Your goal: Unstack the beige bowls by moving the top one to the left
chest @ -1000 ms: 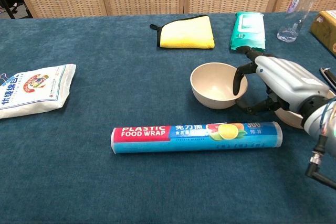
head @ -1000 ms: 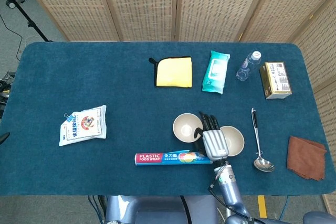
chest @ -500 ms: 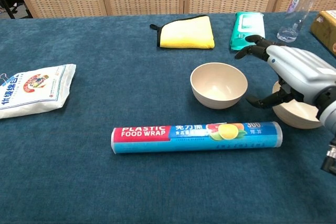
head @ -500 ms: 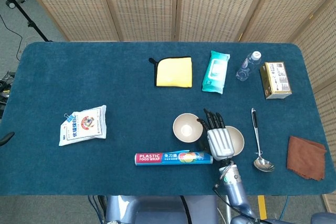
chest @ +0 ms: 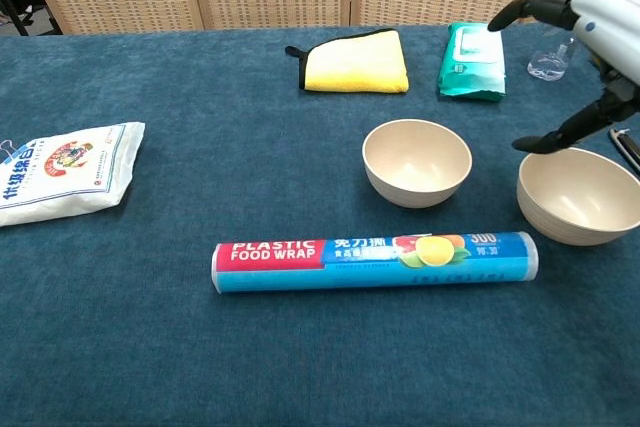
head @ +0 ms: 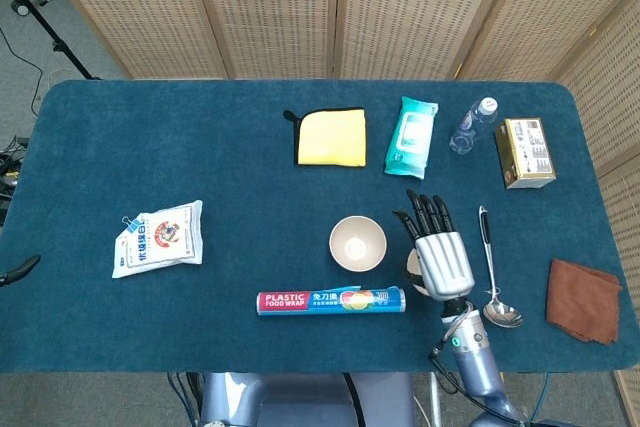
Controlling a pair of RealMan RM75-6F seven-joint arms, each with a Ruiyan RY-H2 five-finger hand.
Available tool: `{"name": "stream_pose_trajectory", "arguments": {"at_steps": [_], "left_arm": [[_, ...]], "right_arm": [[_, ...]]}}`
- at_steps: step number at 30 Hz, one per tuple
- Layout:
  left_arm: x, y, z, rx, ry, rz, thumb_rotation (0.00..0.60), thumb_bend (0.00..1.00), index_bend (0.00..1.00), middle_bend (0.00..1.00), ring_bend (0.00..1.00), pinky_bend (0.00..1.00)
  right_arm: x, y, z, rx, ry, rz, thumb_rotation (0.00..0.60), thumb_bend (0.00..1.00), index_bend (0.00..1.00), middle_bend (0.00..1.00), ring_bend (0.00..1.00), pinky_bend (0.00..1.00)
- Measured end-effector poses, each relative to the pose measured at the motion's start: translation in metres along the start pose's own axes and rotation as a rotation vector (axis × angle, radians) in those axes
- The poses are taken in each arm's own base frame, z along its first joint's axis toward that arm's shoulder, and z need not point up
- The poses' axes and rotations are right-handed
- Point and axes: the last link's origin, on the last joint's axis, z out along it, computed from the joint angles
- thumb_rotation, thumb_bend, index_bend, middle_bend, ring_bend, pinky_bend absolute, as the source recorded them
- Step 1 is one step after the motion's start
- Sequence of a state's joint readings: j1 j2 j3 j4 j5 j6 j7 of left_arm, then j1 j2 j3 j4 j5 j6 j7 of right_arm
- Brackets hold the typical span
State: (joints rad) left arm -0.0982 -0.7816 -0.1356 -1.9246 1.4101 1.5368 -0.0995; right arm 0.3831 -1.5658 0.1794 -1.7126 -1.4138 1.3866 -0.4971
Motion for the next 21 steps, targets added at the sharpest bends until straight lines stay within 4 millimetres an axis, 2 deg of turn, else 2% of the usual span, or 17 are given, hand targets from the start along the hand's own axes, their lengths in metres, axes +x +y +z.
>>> {"name": "stream_pose_trajectory", "arguments": {"at_steps": [6,13,17,21], "left_arm": [[-0.015,-0.002,-0.003,0.012,-0.007,0.019,0.322,0.09,0.00,0.00,0.00,0.00],[-0.044,-0.001,-0.015,0.026,0.049,0.051,0.323,0.10,0.00,0.00,0.00,0.00],[-0.053,0.000,-0.022,0.029,0.073,0.092,0.323,0.10,0.00,0.00,0.00,0.00],[-0.061,0.006,-0.028,0.016,0.085,0.095,0.323,0.10,0.00,0.00,0.00,0.00]], "right_arm": [[0.023,0.023,-0.022,-0.013,0.023,0.016,0.600,0.00,0.18,0.00,0.00,0.00],[0.049,0.069,-0.068,-0.069,0.038,0.000,0.600,0.00,0.18,0.00,0.00,0.00],[0.059,0.094,-0.089,-0.122,0.041,-0.028,0.600,0.00,0.18,0.00,0.00,0.00],[0.062,0.108,-0.099,-0.155,0.045,-0.042,0.600,0.00,0.18,0.00,0.00,0.00]]}}
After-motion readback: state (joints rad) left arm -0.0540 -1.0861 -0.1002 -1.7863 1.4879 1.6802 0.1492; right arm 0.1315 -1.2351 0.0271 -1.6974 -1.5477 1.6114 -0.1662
